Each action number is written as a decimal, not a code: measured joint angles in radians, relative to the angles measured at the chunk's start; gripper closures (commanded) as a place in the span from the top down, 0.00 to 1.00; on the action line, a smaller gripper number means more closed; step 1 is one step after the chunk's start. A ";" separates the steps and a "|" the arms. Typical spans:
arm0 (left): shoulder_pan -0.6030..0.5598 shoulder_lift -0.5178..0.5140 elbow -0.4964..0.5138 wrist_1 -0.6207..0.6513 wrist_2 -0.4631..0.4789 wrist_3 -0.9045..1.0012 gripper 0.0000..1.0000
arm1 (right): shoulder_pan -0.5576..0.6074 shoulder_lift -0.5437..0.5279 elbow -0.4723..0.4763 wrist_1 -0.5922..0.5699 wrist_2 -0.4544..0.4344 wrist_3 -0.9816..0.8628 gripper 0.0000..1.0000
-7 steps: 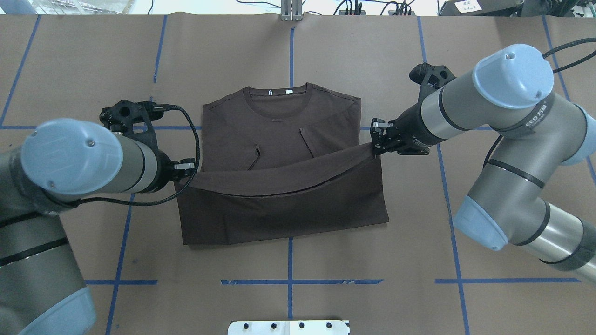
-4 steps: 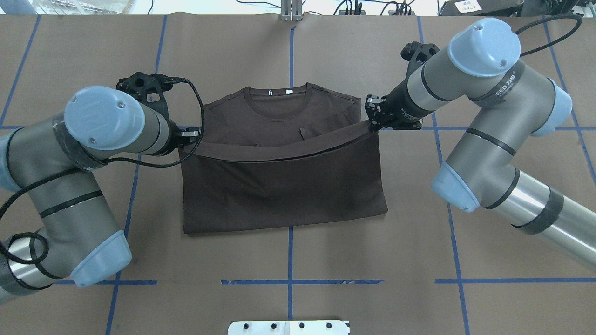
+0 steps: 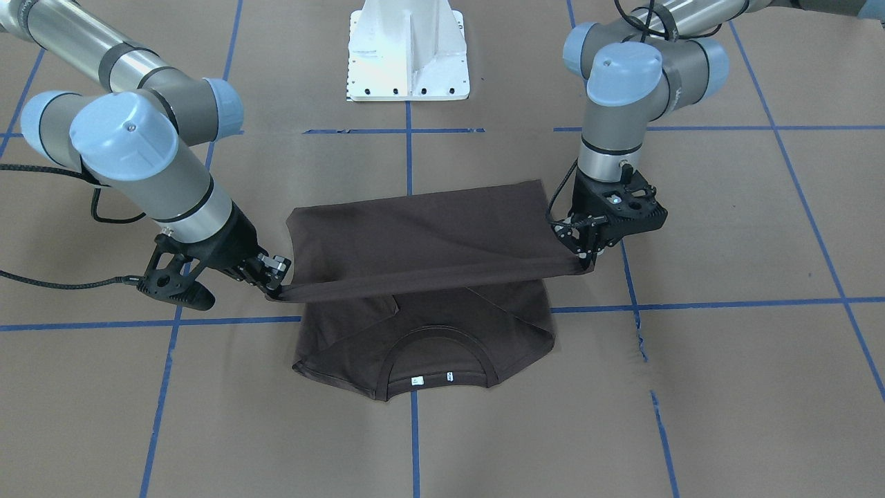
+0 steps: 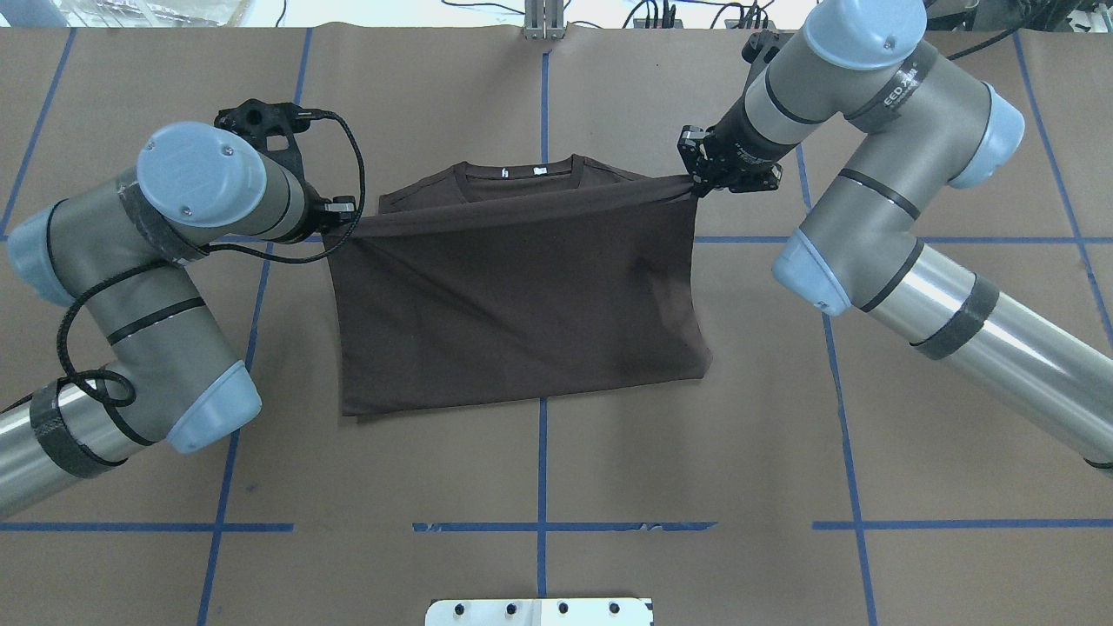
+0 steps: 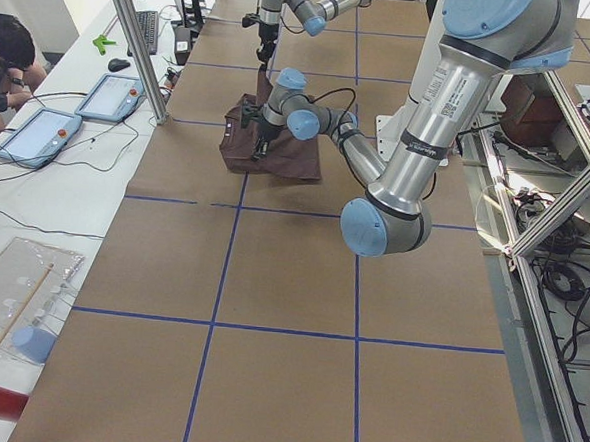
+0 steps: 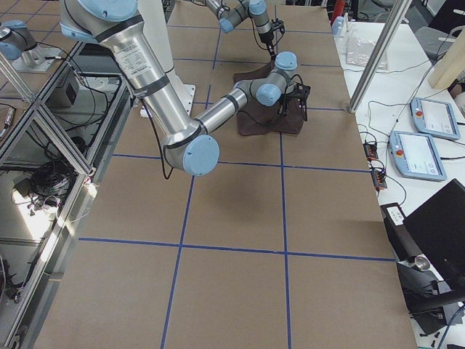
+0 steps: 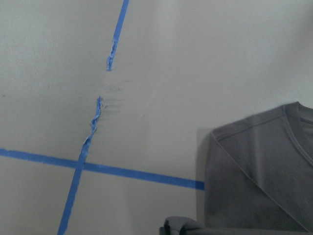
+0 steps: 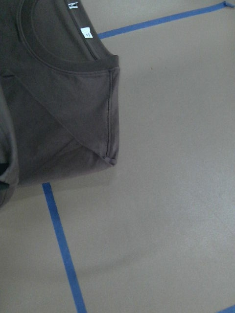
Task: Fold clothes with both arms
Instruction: 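Lift the hem with both grippers and fold it toward the collar, then release the hem and raise the right gripper away from the shirt, then lower the right gripper to the folded shirt's side edge and drag it outward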
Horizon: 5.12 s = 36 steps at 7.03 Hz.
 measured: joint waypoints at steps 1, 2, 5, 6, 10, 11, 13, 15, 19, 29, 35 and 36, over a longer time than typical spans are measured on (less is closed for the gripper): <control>-0.002 -0.020 0.027 -0.012 0.000 -0.001 0.00 | 0.004 0.027 -0.034 0.000 0.002 0.000 0.00; -0.002 -0.044 0.054 -0.016 0.000 -0.003 0.00 | 0.005 0.041 -0.059 0.001 0.002 -0.001 0.00; -0.004 -0.106 0.128 -0.018 0.000 -0.010 0.00 | 0.005 0.049 -0.091 0.033 -0.001 0.001 0.00; -0.007 -0.125 0.157 -0.019 0.001 -0.011 0.00 | 0.004 0.051 -0.096 0.037 -0.003 0.000 0.00; -0.048 -0.138 0.199 -0.043 0.001 -0.009 0.00 | 0.004 0.074 -0.143 0.040 -0.007 -0.004 0.00; -0.049 -0.139 0.203 -0.047 0.001 -0.009 0.00 | 0.006 0.075 -0.145 0.041 -0.007 -0.004 0.00; -0.049 -0.142 0.206 -0.050 0.001 -0.008 0.00 | 0.019 0.083 -0.156 0.042 -0.007 -0.005 0.00; -0.048 -0.143 0.206 -0.050 0.000 -0.006 0.09 | 0.027 0.098 -0.181 0.058 -0.007 -0.006 0.00; -0.048 -0.147 0.204 -0.055 0.001 0.001 1.00 | 0.017 0.088 -0.189 0.126 -0.006 -0.006 1.00; -0.052 -0.162 0.103 0.032 -0.029 0.001 1.00 | -0.245 -0.222 0.134 0.134 -0.111 0.031 0.64; -0.053 -0.158 0.095 0.034 -0.025 0.003 1.00 | -0.268 -0.226 0.139 0.134 -0.110 0.029 0.00; -0.053 -0.159 0.095 0.034 -0.026 0.003 1.00 | -0.266 -0.236 0.145 0.134 -0.109 0.029 0.00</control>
